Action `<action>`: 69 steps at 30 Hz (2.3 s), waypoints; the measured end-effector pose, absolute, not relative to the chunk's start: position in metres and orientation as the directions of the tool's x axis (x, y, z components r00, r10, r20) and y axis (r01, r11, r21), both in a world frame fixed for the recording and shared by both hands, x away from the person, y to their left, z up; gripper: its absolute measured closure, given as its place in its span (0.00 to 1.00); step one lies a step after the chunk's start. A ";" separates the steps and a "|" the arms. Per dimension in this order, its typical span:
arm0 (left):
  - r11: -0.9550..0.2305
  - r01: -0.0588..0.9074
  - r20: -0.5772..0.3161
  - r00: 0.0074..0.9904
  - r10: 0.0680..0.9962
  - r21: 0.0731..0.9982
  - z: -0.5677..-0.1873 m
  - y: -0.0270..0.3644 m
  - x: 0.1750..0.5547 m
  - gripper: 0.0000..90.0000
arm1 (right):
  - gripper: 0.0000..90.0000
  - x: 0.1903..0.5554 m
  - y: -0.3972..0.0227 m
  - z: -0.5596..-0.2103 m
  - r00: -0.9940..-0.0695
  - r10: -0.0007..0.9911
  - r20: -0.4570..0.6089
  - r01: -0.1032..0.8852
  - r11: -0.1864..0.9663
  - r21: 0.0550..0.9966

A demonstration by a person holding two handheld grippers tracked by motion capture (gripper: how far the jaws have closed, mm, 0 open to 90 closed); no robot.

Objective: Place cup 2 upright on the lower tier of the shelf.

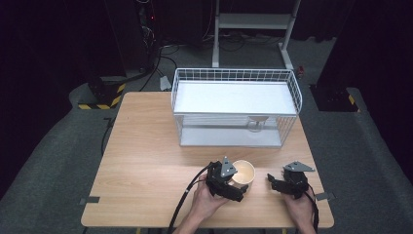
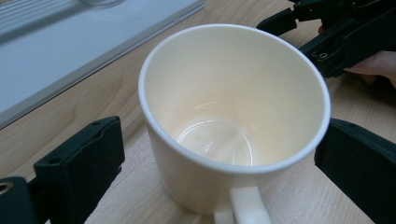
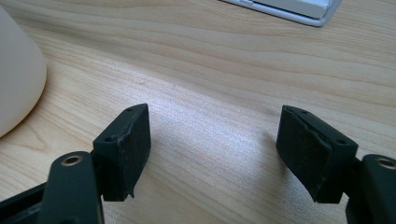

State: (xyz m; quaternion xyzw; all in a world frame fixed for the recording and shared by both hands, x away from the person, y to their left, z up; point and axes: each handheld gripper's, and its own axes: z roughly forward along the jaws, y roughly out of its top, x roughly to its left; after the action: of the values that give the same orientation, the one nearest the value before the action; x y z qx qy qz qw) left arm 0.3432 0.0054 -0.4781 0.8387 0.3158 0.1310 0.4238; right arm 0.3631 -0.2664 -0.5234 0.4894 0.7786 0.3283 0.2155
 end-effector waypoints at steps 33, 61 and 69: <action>-0.446 0.424 -0.039 0.757 0.652 0.788 -0.494 -0.014 0.351 0.09 | 0.29 0.363 -0.266 -0.523 -0.428 0.904 -0.015 0.620 0.306 0.722; -0.440 0.389 -0.007 0.756 0.655 0.810 -0.487 -0.006 0.347 0.11 | 0.29 0.363 -0.266 -0.524 -0.429 0.903 -0.017 0.619 0.307 0.723; -0.440 0.388 0.000 0.750 0.661 0.810 -0.485 0.000 0.348 0.11 | 0.29 0.363 -0.266 -0.523 -0.428 0.904 -0.015 0.620 0.306 0.722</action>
State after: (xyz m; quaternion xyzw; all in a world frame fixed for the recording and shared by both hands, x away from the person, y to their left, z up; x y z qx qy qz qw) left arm 0.3478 -0.0002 -0.4849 0.8332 0.3150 0.1606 0.4251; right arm 0.3631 -0.2664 -0.5234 0.4892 0.7787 0.3282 0.2160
